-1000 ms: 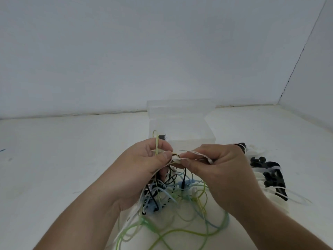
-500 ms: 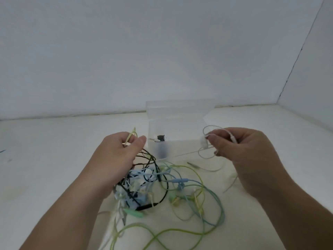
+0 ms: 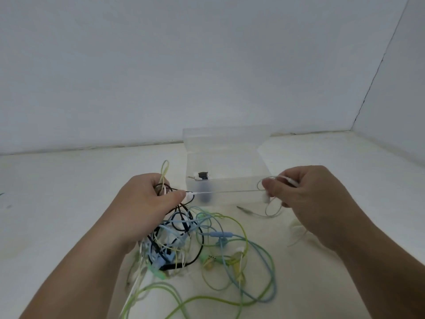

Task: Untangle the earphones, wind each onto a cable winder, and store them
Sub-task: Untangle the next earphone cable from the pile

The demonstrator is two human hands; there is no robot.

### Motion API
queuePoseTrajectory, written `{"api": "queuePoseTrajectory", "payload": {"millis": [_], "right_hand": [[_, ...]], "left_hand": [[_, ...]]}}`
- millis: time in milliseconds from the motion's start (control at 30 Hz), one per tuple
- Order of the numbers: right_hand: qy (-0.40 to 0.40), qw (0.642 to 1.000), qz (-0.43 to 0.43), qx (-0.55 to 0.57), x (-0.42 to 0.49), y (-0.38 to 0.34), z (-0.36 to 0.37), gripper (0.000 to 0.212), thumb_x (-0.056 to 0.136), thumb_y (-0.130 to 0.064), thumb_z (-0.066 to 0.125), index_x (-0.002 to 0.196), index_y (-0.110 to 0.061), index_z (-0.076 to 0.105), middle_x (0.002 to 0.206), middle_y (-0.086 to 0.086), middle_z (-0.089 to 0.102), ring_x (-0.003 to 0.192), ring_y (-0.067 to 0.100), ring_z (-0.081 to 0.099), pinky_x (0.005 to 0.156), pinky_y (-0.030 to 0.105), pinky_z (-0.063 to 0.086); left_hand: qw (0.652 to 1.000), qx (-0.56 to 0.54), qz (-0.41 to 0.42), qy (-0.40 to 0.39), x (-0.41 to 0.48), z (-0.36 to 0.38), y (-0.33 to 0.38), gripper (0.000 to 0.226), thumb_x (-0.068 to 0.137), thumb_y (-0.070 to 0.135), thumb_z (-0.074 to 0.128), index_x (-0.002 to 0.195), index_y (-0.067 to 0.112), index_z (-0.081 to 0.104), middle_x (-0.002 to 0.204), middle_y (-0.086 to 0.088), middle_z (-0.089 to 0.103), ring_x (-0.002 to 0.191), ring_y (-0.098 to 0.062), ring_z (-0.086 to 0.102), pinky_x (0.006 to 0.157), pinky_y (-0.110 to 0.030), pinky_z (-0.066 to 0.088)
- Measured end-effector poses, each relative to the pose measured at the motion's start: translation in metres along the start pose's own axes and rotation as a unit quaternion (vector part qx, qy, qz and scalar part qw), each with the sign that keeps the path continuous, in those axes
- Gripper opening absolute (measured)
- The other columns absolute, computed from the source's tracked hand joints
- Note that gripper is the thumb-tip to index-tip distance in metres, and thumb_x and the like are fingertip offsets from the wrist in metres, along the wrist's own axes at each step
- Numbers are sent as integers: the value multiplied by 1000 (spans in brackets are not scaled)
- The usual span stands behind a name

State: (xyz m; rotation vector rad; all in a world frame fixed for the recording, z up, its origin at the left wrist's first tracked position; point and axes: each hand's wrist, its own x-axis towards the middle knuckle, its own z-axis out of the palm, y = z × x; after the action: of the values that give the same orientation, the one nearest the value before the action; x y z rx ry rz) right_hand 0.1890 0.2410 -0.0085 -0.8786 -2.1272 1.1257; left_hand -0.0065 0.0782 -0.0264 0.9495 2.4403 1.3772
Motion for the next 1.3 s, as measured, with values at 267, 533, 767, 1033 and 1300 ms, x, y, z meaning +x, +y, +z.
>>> {"api": "queuePoseTrajectory", "payload": {"millis": [267,533,767,1033,1300], "right_hand": [[23,999,31,34,4,9,2,27,88,-38,70,69,-19,76,89,29,66,66,27,49,67,45,50],[-5,998,46,-51,5,15,4,30,89,-37,70,67,-17,75,61,12,57,55,24,50,51,23,36],[-92,995,49,2,9,10,-11,24,99,-26,57,89,-17,76,78,-3,77,74,13,73,73,22,53],[12,995,39,-96,19,19,-40,23,96,-29,59,82,-21,76,53,-13,63,48,8,56,54,25,48],[122,960,105,-227,35,49,-62,21,86,-9,56,76,-19,72,74,2,69,72,22,65,66,32,54]], "left_hand": [[912,-353,-128,-166,-4,-3,12,18,76,25,71,68,8,69,91,-19,75,80,-27,73,67,-31,61],[881,-427,-199,-40,0,0,14,14,87,11,66,76,12,58,56,-2,53,53,-18,62,59,-31,47],[989,138,-40,-15,5,-12,-9,28,77,39,80,87,19,64,80,-4,66,71,-21,62,62,-32,43],[994,-53,-42,-83,7,-15,-3,83,41,54,74,120,29,66,120,7,66,113,-6,61,96,-27,41],[950,214,127,188,10,-14,2,14,70,42,48,68,33,58,91,8,45,70,-36,60,74,-55,53]]}}
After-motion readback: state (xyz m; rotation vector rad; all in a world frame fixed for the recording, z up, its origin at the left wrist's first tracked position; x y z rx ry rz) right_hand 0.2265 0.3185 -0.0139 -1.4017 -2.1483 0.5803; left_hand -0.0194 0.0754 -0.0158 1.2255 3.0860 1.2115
